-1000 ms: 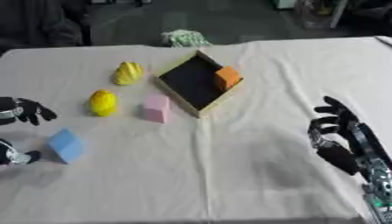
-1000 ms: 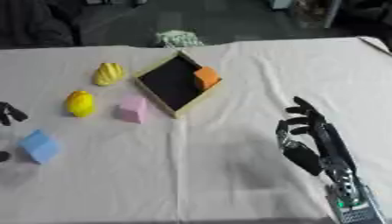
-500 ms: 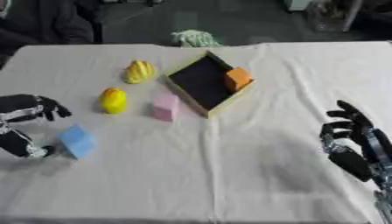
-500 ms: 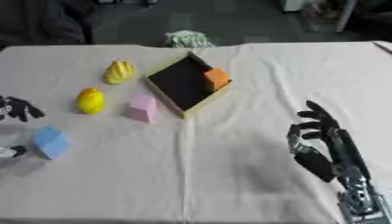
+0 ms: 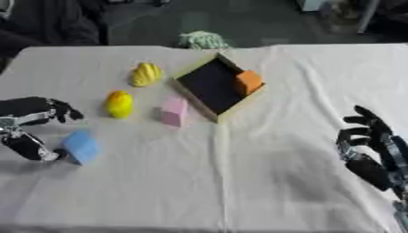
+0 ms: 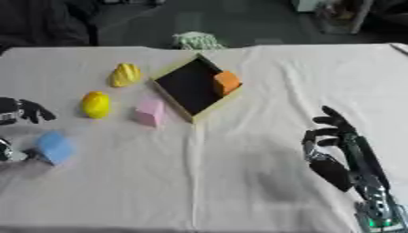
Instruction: Pick up objects on the table and place them in the box.
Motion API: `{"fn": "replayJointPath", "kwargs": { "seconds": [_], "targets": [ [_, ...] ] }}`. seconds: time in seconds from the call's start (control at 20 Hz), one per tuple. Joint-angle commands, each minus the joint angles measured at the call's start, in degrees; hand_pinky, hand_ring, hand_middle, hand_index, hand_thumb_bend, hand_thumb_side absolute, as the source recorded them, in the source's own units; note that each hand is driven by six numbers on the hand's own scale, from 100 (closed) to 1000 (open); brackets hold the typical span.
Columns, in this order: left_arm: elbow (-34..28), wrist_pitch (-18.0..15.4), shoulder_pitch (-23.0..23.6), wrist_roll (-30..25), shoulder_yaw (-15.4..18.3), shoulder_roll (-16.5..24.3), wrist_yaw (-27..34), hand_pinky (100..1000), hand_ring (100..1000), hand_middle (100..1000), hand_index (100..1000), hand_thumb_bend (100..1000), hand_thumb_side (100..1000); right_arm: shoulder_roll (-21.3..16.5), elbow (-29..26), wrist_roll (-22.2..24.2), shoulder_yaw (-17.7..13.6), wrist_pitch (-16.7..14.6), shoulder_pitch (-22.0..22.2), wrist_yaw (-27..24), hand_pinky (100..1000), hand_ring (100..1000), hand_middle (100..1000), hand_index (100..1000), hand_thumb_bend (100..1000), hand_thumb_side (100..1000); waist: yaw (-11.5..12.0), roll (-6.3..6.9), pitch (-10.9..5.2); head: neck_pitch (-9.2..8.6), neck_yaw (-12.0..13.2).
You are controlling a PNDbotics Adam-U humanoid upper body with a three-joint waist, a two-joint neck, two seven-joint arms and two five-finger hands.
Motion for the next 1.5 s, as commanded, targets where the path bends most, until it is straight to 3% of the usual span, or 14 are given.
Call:
{"fn": "replayJointPath", "kwargs": {
  "seconds": [0.05, 1.05, 1.1, 1.15, 1.5],
  "targets": [
    [0.7, -0.9, -1.4, -0.2, -0.2, 1.0, -1.2, 817, 787, 813, 921, 377, 161, -0.8, -0.5, 0.1, 0.0, -0.1, -0.4, -0.1, 655, 740, 794, 984, 100, 375, -0.1, 0.06, -0.65, 0.27, 0.0],
    [6.8, -2.6, -2.9, -0.5, -1.4, -3.0, -3.9, 789, 756, 785, 900, 320, 136, -0.5, -0.4, 0.2, 0.0, -0.2, -0.3, -0.3, 655, 739, 793, 984, 100, 377, -0.4, -0.10, -0.51, 0.27, 0.4],
    [6.7, -2.6, -3.0, -0.4, -1.3, -3.0, -3.8, 709, 633, 652, 801, 244, 118, -0.5, -0.4, 0.2, 0.0, -0.2, -0.3, -0.3, 655, 739, 793, 984, 100, 376, -0.4, -0.08, -0.52, 0.27, 0.5],
    [6.3, -2.5, -3.0, -0.1, -1.1, -3.0, -3.7, 692, 605, 615, 775, 231, 115, -0.5, -0.4, 0.2, 0.0, -0.2, -0.3, -0.3, 655, 739, 793, 984, 100, 377, -0.4, -0.04, -0.53, 0.27, 0.5],
    [-0.6, -1.6, -3.8, 0.0, 0.6, -0.2, -0.7, 684, 567, 568, 729, 224, 122, -0.6, -0.4, 0.1, -0.1, -0.2, -0.3, -0.2, 655, 738, 793, 984, 100, 377, -0.4, 0.18, -0.57, 0.27, 0.2]
  ]
}}
